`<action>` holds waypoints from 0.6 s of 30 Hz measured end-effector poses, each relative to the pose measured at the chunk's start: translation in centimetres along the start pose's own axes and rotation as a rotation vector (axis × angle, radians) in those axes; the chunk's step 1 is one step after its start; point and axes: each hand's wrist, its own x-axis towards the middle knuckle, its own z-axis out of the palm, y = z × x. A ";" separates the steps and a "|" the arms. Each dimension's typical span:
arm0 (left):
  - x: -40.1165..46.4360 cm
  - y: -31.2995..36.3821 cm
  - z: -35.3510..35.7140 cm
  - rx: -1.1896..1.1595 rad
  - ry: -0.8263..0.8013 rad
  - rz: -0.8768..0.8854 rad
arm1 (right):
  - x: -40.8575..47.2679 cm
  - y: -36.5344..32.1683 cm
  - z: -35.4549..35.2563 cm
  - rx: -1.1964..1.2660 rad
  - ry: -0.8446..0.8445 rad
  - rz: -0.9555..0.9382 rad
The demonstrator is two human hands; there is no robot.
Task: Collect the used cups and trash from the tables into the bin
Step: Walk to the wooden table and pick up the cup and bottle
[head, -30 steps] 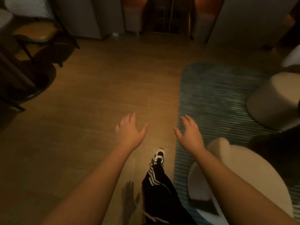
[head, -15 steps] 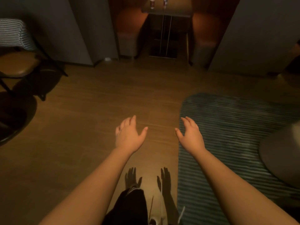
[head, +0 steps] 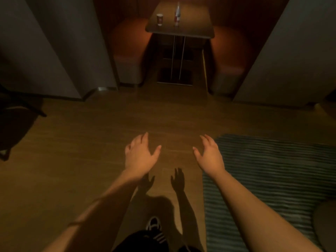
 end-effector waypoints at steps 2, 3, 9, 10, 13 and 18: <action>6.2 1.1 -0.6 -0.025 -0.001 -0.016 | 5.5 -1.0 -0.6 0.010 0.001 0.008; 9.1 1.7 -0.8 -0.027 -0.002 -0.015 | 8.2 -1.4 -0.7 0.017 0.006 0.014; 26.6 4.8 1.0 0.016 0.010 -0.003 | 25.8 -1.5 -0.3 0.052 0.005 0.031; 29.6 5.2 1.7 0.023 0.026 0.002 | 29.2 -1.3 -0.2 0.061 0.003 0.028; 39.7 7.1 3.5 0.053 0.042 0.015 | 40.1 -0.4 0.1 0.080 -0.023 0.017; 57.4 11.8 4.4 -0.046 0.019 -0.035 | 57.7 0.0 -1.7 0.075 -0.039 -0.043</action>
